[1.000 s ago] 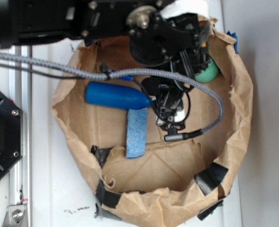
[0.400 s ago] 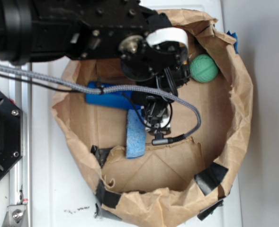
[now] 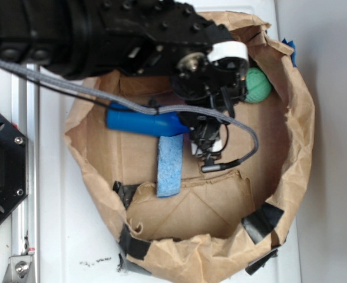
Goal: Grab the green ball.
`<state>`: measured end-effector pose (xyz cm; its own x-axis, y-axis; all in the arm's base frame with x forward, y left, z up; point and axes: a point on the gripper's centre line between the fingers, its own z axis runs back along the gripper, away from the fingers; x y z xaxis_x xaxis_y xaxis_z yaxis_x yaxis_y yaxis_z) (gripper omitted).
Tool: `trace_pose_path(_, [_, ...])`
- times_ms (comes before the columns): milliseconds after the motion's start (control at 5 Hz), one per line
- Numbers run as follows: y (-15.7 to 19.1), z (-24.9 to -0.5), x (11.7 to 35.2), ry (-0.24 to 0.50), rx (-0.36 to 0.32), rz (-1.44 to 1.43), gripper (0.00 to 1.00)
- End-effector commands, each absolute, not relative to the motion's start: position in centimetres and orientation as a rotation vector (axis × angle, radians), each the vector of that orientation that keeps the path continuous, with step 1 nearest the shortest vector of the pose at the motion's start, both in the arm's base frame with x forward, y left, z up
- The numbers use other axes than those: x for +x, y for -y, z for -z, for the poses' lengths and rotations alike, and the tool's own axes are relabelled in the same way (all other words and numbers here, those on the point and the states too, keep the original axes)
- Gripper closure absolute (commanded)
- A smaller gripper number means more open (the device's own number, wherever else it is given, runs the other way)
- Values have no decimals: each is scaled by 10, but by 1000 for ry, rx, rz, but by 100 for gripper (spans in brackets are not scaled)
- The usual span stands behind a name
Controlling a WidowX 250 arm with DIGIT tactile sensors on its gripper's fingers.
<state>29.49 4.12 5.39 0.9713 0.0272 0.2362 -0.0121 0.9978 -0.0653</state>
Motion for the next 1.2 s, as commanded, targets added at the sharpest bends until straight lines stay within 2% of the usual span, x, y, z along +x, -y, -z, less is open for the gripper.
trace_pose_path(0, [-54,-73,311,371,-33,-61,0])
trace_pose_path(200, [-55,-79,309,460,-35,-90,0])
trace_pose_path(400, [-59,-85,315,487,-52,-107,0])
trace_pose_path(600, [-64,-83,320,508,-51,-135,0])
trace_pose_path(1000, [-67,-79,330,500,-46,-169,0])
